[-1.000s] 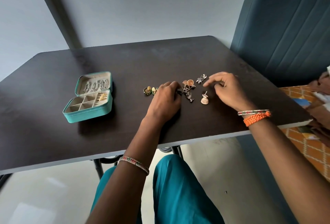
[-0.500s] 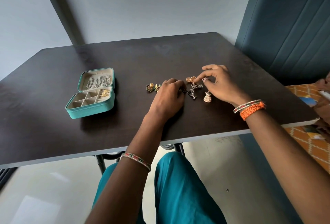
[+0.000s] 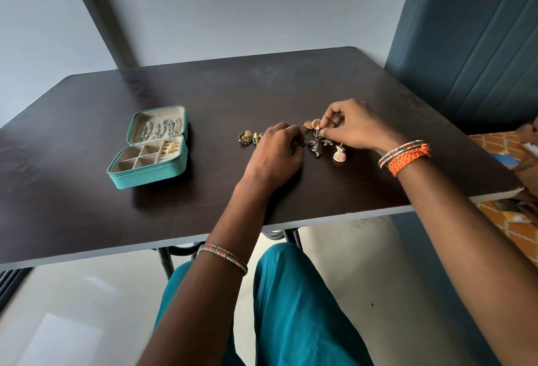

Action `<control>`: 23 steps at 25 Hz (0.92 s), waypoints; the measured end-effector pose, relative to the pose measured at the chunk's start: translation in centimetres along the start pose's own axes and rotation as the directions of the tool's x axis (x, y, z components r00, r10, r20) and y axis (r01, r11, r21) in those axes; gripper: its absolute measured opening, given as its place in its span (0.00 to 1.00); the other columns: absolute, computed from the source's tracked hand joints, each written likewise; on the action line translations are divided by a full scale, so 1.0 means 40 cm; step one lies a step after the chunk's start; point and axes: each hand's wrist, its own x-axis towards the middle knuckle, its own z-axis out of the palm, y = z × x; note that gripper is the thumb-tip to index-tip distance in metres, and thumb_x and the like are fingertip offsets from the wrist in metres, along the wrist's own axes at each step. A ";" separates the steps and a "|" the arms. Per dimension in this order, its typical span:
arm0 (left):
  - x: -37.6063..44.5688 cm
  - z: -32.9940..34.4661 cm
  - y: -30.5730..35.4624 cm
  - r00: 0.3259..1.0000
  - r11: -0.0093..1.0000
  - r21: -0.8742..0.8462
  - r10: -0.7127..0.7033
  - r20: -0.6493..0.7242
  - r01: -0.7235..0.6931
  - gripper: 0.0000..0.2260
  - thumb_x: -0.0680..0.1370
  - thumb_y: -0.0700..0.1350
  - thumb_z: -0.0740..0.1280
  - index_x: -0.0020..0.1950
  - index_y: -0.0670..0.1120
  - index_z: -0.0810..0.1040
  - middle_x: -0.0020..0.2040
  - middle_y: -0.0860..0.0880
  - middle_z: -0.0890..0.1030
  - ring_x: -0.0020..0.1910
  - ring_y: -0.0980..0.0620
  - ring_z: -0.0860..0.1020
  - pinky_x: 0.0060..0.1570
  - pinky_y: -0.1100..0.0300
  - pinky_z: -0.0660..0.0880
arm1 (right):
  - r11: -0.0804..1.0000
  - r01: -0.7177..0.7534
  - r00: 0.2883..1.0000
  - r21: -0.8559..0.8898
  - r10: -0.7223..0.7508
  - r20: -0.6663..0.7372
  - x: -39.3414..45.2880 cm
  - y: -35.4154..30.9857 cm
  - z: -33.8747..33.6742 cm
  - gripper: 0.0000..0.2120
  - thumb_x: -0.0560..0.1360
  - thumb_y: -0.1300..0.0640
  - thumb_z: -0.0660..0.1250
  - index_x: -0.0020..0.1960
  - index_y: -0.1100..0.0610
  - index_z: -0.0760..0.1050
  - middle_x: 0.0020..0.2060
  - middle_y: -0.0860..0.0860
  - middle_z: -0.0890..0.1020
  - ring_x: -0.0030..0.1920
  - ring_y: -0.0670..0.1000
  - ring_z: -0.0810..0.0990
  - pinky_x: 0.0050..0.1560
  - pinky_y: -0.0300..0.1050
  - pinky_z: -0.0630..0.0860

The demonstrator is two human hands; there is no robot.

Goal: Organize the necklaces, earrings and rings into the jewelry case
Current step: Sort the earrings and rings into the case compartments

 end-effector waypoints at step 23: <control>0.000 -0.024 0.005 0.987 0.954 -0.276 -0.142 -0.073 0.117 0.05 0.74 0.45 0.71 0.45 0.43 0.82 0.40 0.49 0.84 0.39 0.54 0.80 0.40 0.68 0.72 | 0.854 0.131 0.969 0.504 -0.218 0.116 -0.026 -0.034 0.004 0.12 0.66 0.70 0.74 0.44 0.58 0.78 0.40 0.55 0.81 0.37 0.45 0.80 0.43 0.38 0.79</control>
